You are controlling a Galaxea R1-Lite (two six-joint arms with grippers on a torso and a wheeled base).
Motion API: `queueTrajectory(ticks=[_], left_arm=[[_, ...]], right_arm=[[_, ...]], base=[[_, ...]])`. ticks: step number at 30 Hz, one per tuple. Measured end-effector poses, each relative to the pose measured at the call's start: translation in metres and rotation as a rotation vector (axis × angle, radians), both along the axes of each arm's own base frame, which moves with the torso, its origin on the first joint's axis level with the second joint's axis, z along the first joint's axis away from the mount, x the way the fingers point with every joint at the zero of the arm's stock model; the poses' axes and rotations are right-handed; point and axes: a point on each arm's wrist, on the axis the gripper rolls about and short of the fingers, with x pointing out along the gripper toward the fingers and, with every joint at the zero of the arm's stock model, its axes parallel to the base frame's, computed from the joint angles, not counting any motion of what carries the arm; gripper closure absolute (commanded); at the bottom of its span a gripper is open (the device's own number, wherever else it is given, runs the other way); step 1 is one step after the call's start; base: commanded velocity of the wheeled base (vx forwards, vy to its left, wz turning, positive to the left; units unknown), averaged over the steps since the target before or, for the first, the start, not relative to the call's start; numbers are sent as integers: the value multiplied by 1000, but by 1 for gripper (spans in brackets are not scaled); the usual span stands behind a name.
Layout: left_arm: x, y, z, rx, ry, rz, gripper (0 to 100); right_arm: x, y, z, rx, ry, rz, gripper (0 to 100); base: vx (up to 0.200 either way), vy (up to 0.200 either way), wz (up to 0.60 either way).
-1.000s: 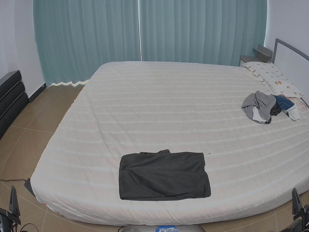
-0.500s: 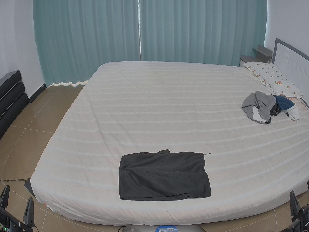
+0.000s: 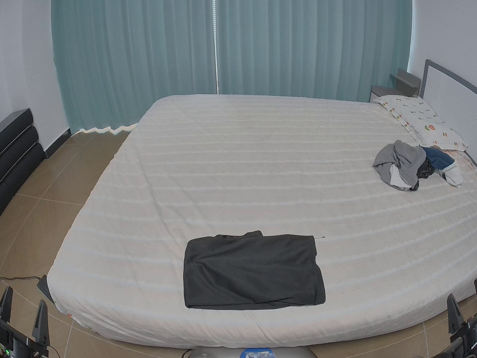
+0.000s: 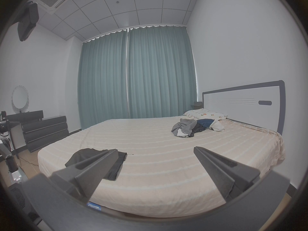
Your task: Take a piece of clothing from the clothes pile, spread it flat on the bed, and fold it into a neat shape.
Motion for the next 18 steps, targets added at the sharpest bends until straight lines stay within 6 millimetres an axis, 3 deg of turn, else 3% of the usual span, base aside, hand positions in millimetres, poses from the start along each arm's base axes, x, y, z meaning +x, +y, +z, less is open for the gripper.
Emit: queueTrajectory(ticks=[8,18], left_arm=[[0,-4,-5,0,46,-180,0],[0,-2,-5,-50,49,-88,0]], right_arm=[[0,0,0,-1,1,0,0],[0,0,0,-3,1,1,0]], base=[[0,0,0],[0,0,0]])
